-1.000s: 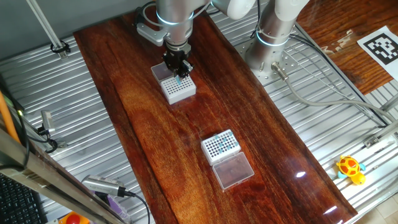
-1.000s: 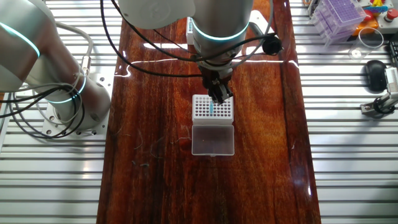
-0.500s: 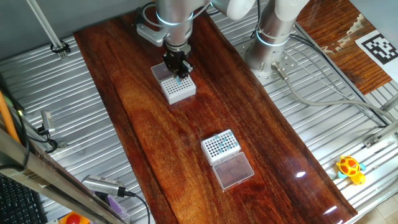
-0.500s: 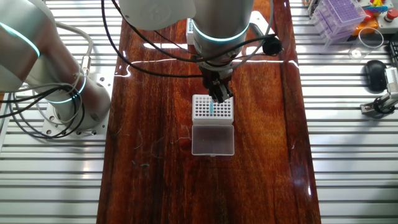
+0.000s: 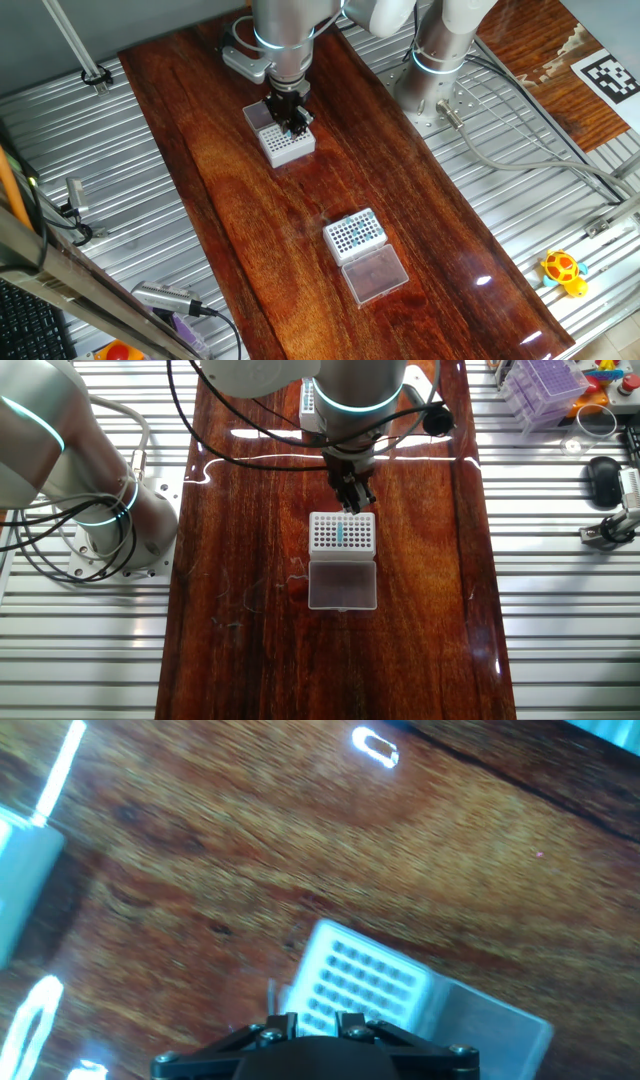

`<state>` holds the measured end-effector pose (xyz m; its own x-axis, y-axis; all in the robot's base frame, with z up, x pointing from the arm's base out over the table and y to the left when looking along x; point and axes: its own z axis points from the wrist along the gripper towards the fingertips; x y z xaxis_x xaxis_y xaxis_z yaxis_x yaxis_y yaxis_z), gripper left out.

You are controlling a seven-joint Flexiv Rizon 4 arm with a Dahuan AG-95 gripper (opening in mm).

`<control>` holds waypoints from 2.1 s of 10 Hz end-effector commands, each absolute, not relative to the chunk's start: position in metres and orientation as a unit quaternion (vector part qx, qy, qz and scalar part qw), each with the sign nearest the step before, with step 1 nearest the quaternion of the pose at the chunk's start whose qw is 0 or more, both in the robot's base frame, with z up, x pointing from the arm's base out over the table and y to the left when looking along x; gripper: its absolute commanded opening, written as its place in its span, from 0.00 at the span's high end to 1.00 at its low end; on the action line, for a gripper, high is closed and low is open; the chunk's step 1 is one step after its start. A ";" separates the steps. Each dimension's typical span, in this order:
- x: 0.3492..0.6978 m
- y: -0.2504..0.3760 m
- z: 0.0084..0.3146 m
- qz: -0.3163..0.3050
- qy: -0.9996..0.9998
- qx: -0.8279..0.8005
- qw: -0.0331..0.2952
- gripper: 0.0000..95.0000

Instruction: Transfer all medium pipette tips from one holder to another

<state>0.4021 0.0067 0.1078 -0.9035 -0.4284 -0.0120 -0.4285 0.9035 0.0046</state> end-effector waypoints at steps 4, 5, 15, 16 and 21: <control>0.402 0.007 0.108 0.004 0.976 -0.219 0.005 0.80; 0.402 0.007 0.108 0.004 0.976 -0.219 0.005 0.80; 0.402 0.007 0.108 0.004 0.976 -0.219 0.005 0.80; 0.402 0.007 0.108 0.004 0.976 -0.219 0.005 0.80; 0.380 -0.008 0.132 0.005 0.971 -0.238 -0.017 0.80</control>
<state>0.3703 -0.0132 0.1428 -0.8725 -0.4875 0.0324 -0.4867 0.8731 0.0281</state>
